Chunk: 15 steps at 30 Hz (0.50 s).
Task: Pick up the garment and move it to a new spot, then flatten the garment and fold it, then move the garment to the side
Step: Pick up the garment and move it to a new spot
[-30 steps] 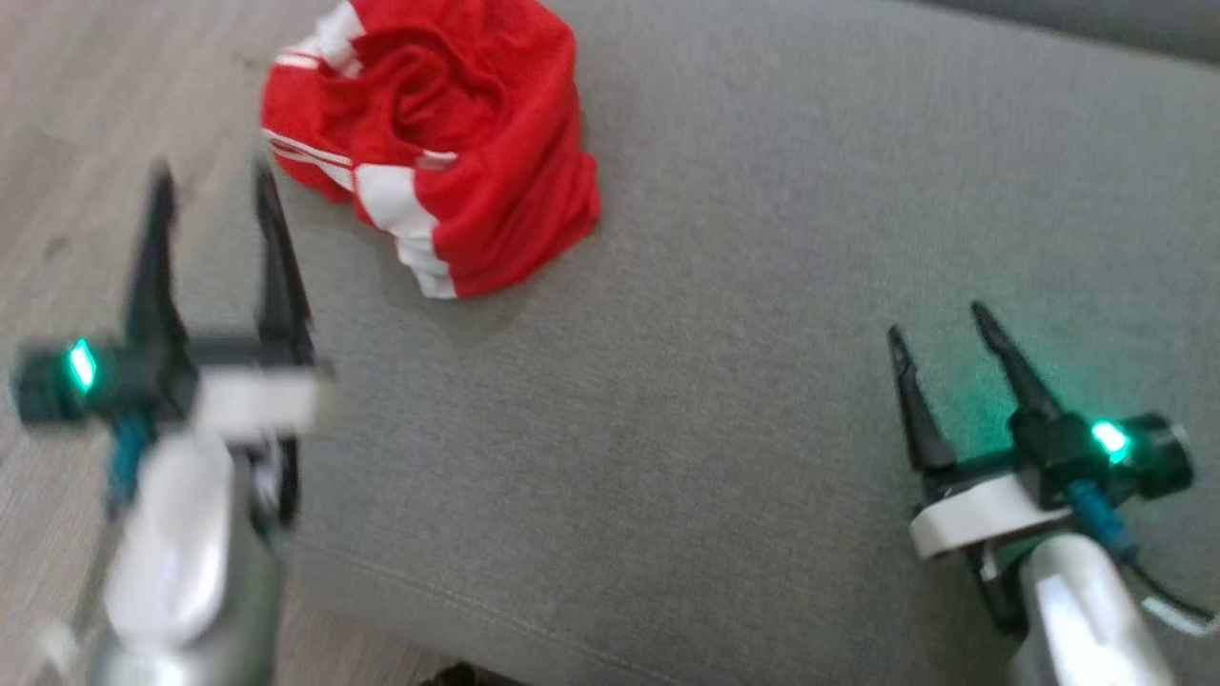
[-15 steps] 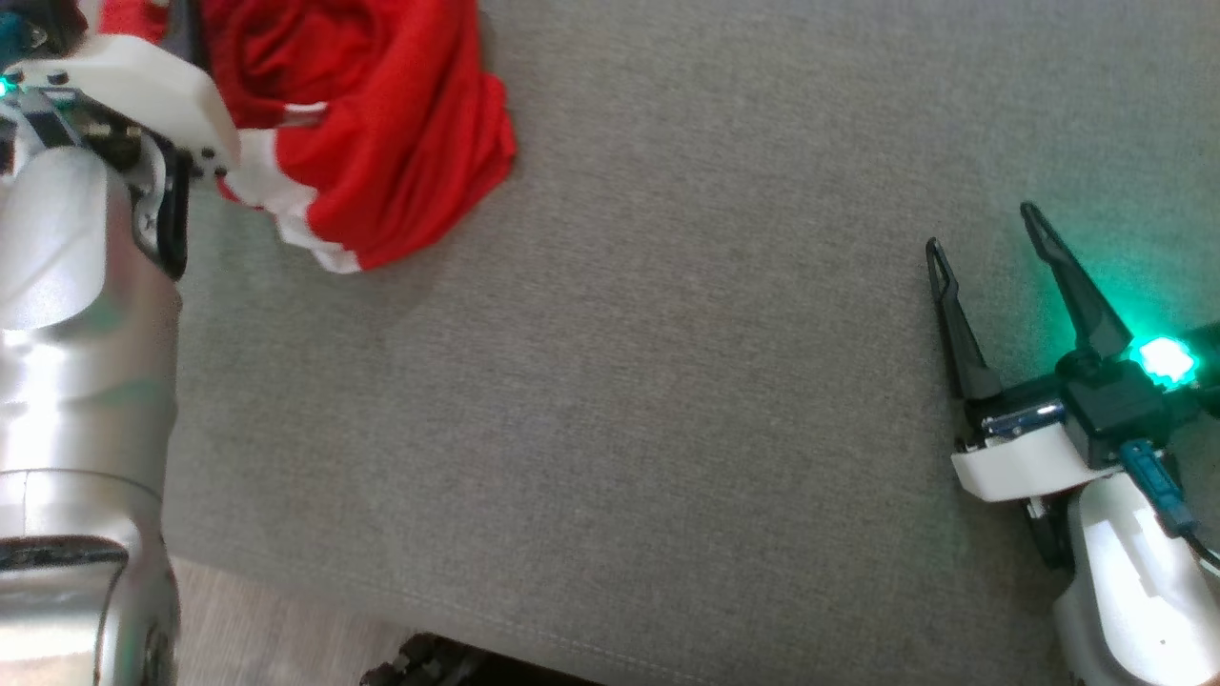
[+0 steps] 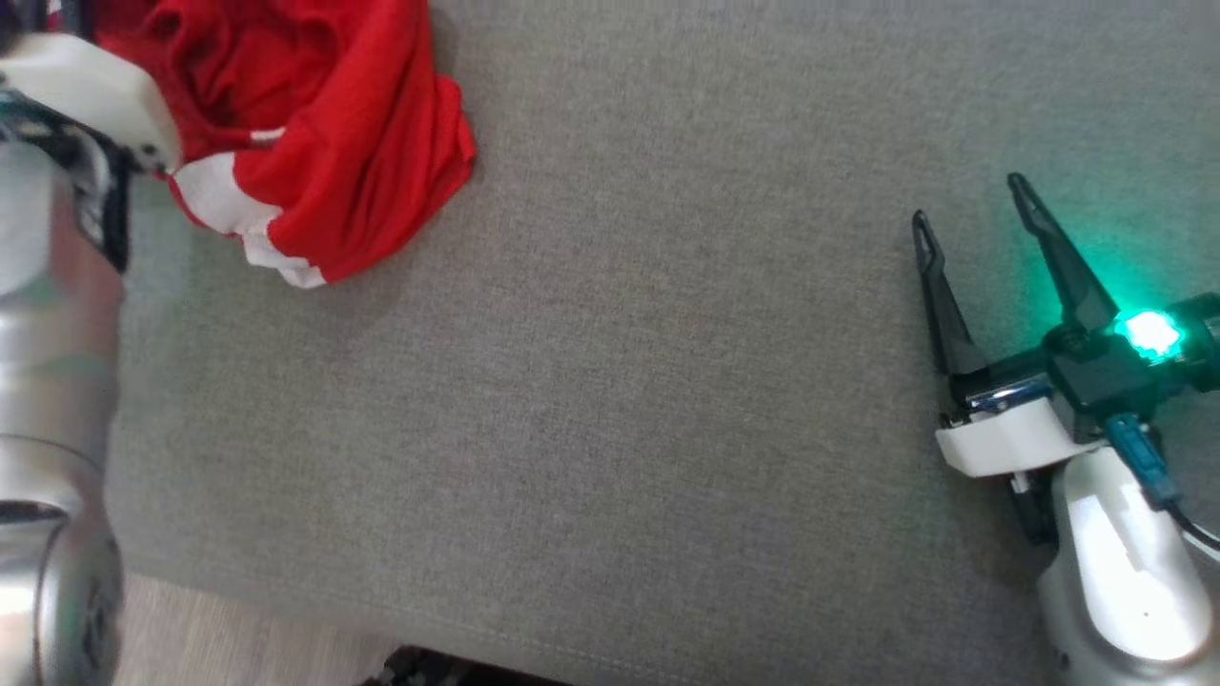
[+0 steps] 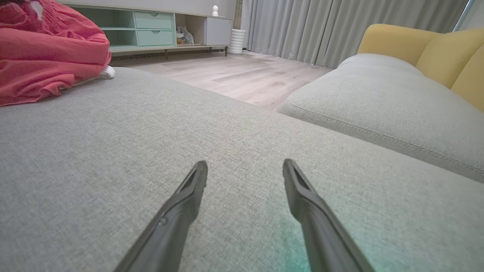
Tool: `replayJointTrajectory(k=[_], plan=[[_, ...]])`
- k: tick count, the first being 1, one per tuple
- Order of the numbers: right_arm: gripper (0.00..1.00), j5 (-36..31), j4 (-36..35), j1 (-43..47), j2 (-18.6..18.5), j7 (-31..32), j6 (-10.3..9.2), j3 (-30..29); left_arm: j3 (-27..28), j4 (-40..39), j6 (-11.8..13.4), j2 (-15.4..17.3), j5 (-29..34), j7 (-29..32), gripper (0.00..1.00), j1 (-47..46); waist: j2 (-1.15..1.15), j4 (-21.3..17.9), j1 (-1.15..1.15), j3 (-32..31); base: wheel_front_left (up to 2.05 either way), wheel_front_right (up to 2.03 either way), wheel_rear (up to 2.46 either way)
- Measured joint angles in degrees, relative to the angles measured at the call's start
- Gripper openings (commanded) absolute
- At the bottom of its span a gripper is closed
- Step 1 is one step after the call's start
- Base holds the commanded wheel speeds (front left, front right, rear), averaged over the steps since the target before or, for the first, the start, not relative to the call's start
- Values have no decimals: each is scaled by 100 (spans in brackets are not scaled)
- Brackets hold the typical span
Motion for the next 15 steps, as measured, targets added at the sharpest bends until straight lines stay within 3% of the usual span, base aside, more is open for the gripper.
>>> replayJointTrajectory(k=[5, 8, 12, 15], plan=[[100, 113, 385, 5, 175, 57, -1, 140, -349, -264, -21, 82, 289, -294, 0, -318, 0, -126, 0, -445, 0, 0, 0], [100, 225, 502, 97, 315, 58, -1, 269, -581, -566, -164, 107, 417, -360, 0, -567, 0, -273, 0, -763, 0, 0, 0], [100, 394, 531, 124, 388, 58, -1, 387, -727, -943, -374, 21, 93, -370, 0, -871, 0, -614, -1, -1142, 0, 0, 0], [100, 798, 515, 152, 396, 58, -1, 560, -1215, -1139, -416, -74, -174, -183, 0, -916, 0, -966, -1, -1408, 0, 0, 0]])
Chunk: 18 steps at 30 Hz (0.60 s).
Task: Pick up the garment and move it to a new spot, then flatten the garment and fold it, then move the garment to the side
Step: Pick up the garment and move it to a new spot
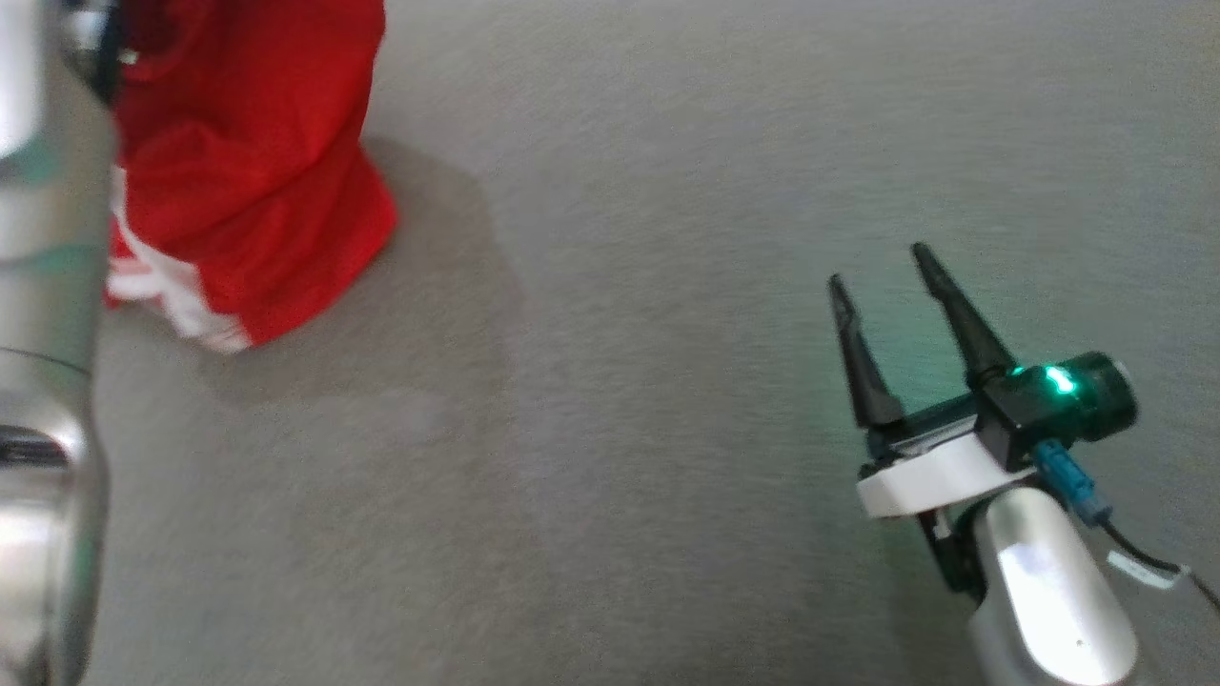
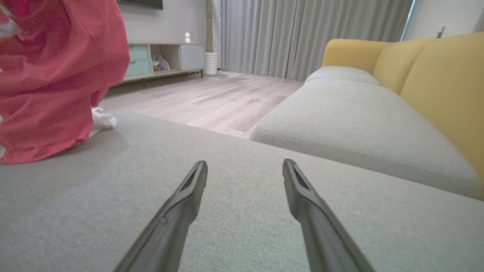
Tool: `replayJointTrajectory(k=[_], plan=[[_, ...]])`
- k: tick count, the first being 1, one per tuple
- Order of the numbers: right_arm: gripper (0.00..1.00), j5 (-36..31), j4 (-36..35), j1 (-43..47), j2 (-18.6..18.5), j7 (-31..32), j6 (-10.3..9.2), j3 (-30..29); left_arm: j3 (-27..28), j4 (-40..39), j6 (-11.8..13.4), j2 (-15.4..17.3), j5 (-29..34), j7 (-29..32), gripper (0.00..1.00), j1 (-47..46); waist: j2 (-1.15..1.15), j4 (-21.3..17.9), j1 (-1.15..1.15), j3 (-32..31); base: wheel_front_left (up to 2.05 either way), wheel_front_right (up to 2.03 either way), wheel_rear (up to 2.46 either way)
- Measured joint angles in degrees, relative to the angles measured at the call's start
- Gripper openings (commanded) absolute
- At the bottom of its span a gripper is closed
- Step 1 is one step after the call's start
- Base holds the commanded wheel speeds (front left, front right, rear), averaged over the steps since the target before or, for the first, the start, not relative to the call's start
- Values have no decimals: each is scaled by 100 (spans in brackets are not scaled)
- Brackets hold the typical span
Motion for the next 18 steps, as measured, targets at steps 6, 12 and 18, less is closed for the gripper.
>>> replayJointTrajectory(k=[6, 12, 18], plan=[[100, 538, -109, 244, 13, 0, 0, 250, -1007, -590, 0, 10, -1005, 422, 0, 13, 0, -716, 0, -410, 0, 0, 0], [100, 798, -227, 479, 13, 0, 0, 268, -1848, -1397, 0, 301, -1918, 605, 0, 34, 0, -1653, -1, -781, 0, 0, 0], [100, 892, -375, 503, 14, 0, 0, 140, -2771, -1954, 0, 216, -2348, 572, 0, 396, 0, -2351, -1, -905, 0, 0, 0]])
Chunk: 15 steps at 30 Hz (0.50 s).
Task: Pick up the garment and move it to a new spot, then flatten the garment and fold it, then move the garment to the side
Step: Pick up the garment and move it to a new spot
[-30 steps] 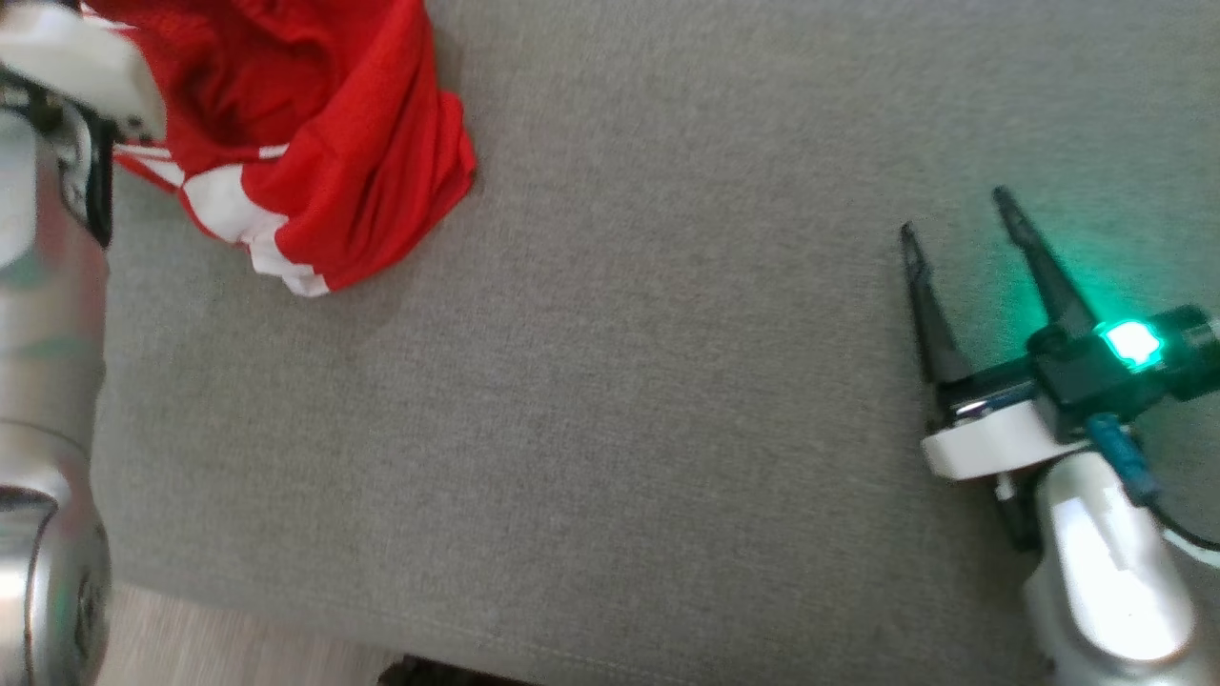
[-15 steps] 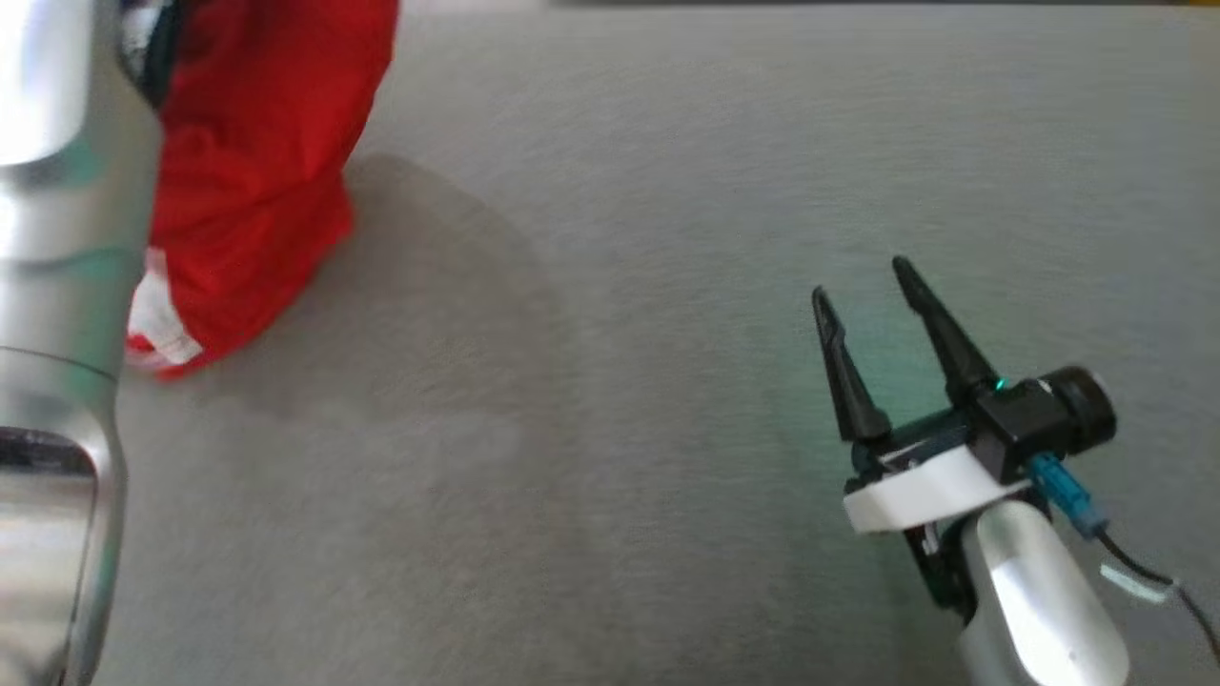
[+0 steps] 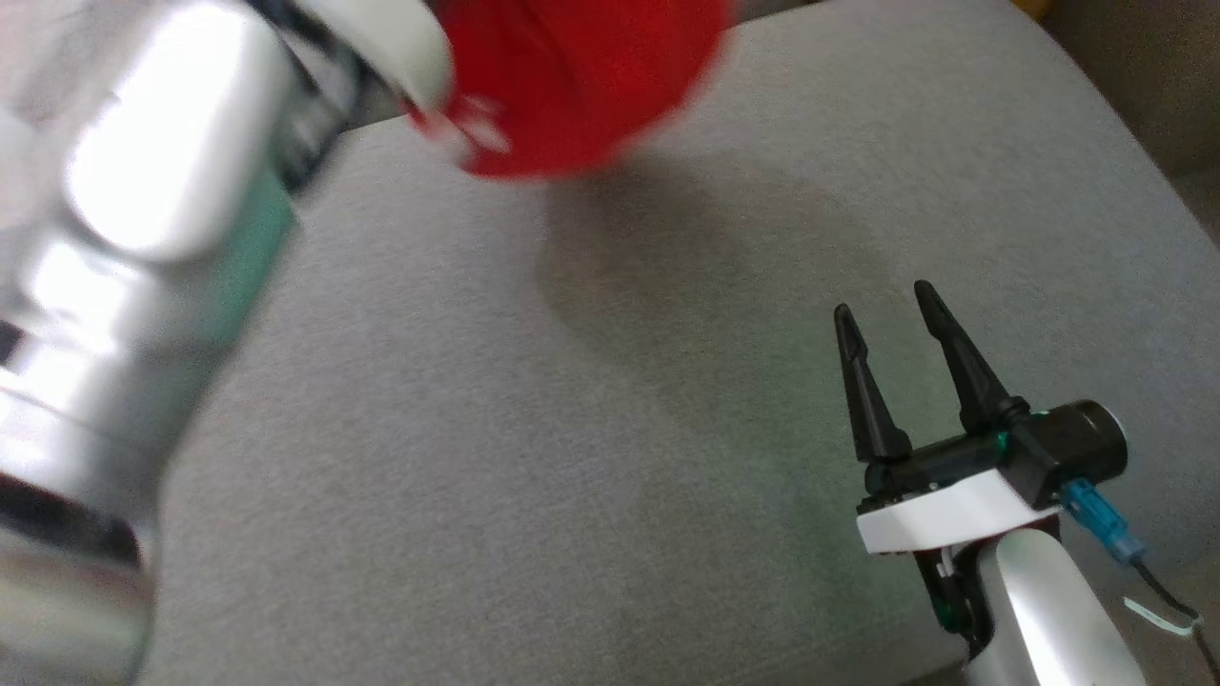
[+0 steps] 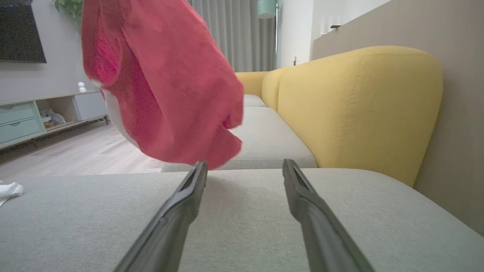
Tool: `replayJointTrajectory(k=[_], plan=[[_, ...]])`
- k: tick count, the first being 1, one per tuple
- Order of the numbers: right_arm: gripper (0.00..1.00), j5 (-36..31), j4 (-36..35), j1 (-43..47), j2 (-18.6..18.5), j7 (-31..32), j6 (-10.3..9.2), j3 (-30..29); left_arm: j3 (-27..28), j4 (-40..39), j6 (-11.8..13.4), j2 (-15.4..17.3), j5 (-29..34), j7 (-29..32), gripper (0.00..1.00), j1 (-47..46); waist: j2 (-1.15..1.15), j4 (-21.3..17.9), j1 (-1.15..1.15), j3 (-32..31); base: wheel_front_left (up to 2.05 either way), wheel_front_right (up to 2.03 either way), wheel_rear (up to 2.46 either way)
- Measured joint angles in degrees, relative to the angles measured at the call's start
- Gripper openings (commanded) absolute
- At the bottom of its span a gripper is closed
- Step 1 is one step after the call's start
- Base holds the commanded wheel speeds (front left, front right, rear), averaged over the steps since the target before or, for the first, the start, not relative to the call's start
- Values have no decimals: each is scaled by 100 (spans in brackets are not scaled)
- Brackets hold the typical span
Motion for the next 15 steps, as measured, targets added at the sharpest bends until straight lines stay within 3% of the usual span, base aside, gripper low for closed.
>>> replayJointTrajectory(k=[7, 8, 9, 12, 15], plan=[[100, 36, -37, -15, 9, 1, 0, -114, -1255, 46, 0, -330, -57, -661, 0, 1482, 0, -115, 3, 411, 0, 0, 0], [100, 36, -10, -15, 10, 1, 0, -144, -1330, 193, 1, -445, -62, -720, 24, 1767, 0, -80, 3, 464, 0, 0, 0], [100, 37, 31, -15, 10, 1, 0, -177, -1410, 363, 24, -564, -62, -765, 100, 2055, 0, -30, 3, 502, 0, 0, 0], [100, 36, 103, -14, 15, 1, 0, -253, -1477, 771, 64, -839, -123, -869, 100, 2821, 0, 144, 2, 573, 0, 0, 0], [100, 29, 171, -1, 21, 1, 0, -335, -1427, 950, 278, -968, -105, -914, 100, 3262, 0, 346, 2, 579, 0, 0, 0]])
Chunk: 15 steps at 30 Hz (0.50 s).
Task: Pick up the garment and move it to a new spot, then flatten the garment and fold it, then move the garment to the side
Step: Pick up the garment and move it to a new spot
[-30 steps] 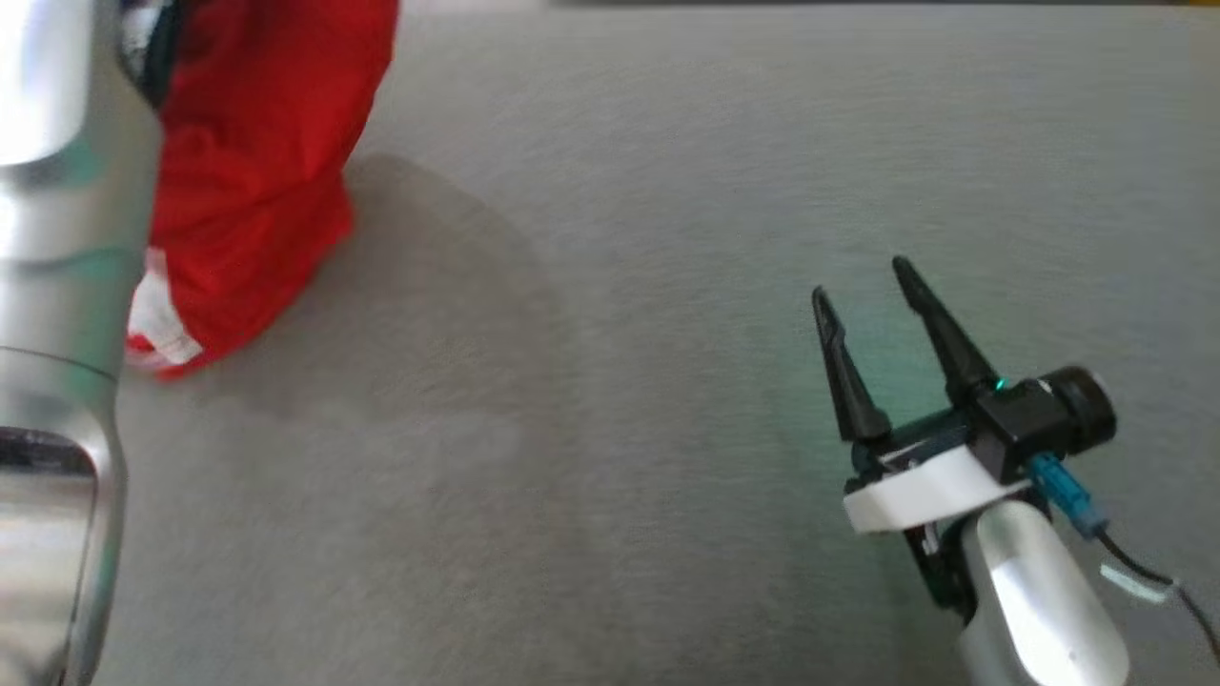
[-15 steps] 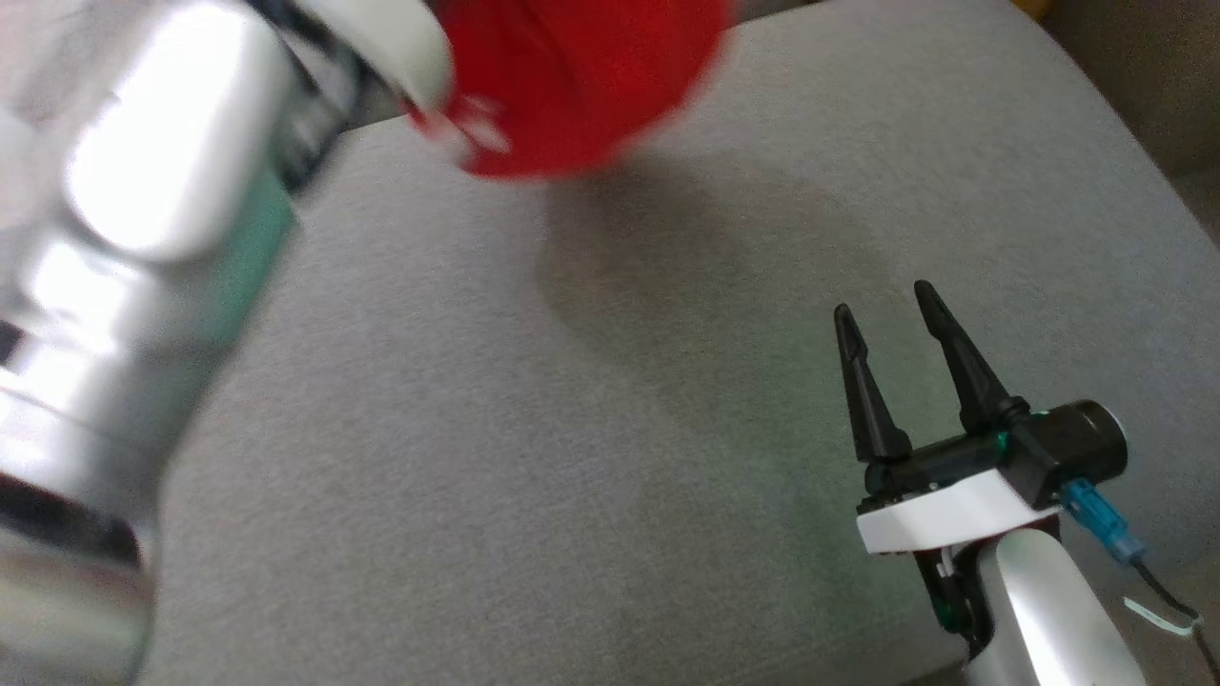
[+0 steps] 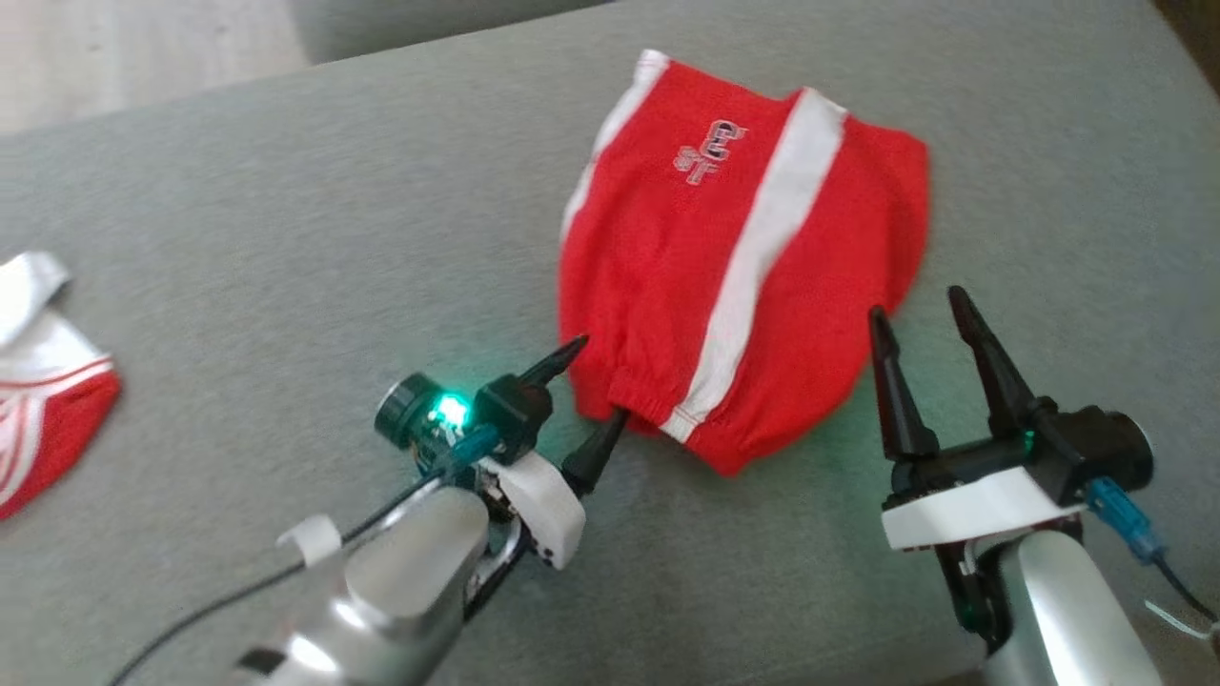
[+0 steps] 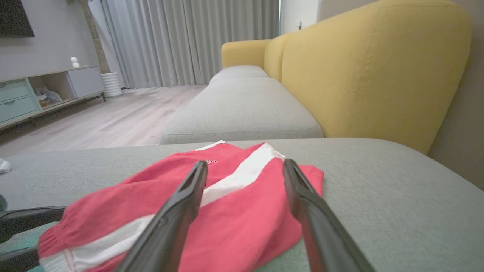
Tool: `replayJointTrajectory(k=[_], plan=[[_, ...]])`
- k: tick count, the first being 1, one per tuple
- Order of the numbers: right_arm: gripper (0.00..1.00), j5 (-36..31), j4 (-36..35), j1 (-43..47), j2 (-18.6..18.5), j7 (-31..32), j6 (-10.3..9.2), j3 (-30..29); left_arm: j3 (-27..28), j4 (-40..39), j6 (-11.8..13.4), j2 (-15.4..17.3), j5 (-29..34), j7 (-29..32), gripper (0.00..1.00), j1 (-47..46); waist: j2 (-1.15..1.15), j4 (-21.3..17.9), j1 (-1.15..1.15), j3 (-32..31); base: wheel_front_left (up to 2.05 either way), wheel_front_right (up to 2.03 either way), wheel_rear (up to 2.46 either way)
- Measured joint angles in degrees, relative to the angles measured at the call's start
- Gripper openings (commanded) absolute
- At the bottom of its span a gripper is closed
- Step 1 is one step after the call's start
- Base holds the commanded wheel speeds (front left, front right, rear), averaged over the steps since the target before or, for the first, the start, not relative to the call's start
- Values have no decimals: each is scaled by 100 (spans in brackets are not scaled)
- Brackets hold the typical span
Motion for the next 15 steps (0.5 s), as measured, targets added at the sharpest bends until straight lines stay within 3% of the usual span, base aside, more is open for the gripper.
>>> replayJointTrajectory(k=[7, 12, 15], plan=[[100, -180, 123, 358, 18, 0, 0, -312, 1092, -1085, 453, 51, 179, -7, 100, 1226, 0, 494, -1, -329, 0, 0, 0], [100, -240, 127, 772, 35, 18, 0, -548, 2196, -2023, 797, 268, 347, -5, 100, 2695, 0, 778, -2, -730, 0, 0, 0], [100, -243, 118, 1014, 41, 23, 0, -636, 2925, -2644, 1063, 234, 509, -5, 100, 3414, 0, 921, -2, -980, 0, 0, 0]])
